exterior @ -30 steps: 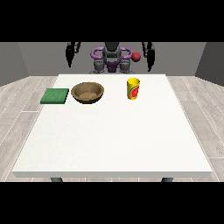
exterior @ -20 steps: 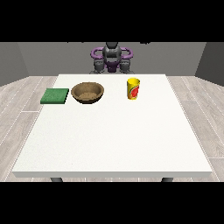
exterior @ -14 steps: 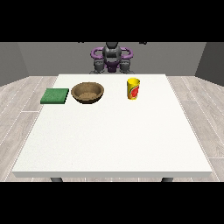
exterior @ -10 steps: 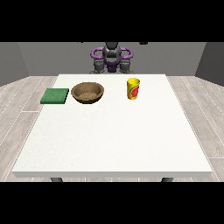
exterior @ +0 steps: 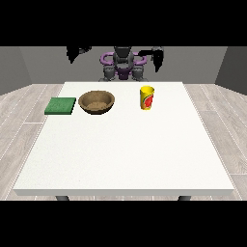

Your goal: Pick the cup and pour the ball into the bowl, then pick the bowl and place it on the pad

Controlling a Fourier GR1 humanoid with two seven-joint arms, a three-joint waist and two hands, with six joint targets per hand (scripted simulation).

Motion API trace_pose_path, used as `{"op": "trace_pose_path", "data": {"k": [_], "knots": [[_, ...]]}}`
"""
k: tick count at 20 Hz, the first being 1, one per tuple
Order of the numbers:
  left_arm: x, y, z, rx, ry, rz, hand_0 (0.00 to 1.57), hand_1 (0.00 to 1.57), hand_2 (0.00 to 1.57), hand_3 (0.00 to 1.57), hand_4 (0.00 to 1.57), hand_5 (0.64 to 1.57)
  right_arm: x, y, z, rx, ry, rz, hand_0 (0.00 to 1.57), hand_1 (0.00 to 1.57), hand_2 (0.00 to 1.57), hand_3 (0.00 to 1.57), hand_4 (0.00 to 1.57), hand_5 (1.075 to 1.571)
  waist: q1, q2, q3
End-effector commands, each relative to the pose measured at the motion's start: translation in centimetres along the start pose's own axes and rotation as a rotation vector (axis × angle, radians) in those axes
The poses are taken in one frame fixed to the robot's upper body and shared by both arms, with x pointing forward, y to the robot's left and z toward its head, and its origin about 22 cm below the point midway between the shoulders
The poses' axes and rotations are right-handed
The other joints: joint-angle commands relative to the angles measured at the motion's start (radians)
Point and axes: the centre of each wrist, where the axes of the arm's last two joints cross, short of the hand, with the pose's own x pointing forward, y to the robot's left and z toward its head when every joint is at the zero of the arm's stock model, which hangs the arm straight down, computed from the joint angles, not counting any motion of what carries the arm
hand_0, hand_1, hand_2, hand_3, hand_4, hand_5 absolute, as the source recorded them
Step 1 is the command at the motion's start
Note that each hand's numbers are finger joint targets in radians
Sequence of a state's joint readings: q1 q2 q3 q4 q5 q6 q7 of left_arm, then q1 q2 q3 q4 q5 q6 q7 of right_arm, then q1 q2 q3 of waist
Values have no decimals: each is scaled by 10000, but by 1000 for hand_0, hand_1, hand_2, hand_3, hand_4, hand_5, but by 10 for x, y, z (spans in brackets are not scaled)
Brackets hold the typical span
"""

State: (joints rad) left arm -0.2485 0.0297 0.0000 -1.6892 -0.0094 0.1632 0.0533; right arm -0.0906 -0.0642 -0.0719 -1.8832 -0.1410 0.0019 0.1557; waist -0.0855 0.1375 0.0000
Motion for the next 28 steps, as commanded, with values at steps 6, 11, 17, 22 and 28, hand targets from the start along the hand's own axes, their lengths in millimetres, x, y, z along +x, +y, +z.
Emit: {"op": "trace_pose_path", "data": {"k": [6,11,17,22,28], "knots": [[-70,37,-6,96,-162,-387,0,0,0,0,307,1480,3,-29,-10,306,-826,195,0,0,0,0,683,1553,-355,1082,-4],[-104,50,2,42,43,-335,0,0,0,0,0,1442,-16,-56,-3,145,-742,35,0,0,0,0,662,1558,-447,983,-2],[-122,10,-12,-413,604,-573,0,0,0,0,169,1422,-21,-66,-28,-246,-167,84,0,0,0,0,667,1562,-59,576,-1],[-145,29,-9,-5,545,-393,0,0,0,0,211,1435,-38,-78,-13,-153,-339,198,0,0,0,0,673,1563,-348,782,-1],[-163,38,-4,833,212,-1621,919,919,1316,1379,1243,1538,12,-84,-30,810,-882,14,0,0,0,0,662,1569,-1287,1428,-7]]}}
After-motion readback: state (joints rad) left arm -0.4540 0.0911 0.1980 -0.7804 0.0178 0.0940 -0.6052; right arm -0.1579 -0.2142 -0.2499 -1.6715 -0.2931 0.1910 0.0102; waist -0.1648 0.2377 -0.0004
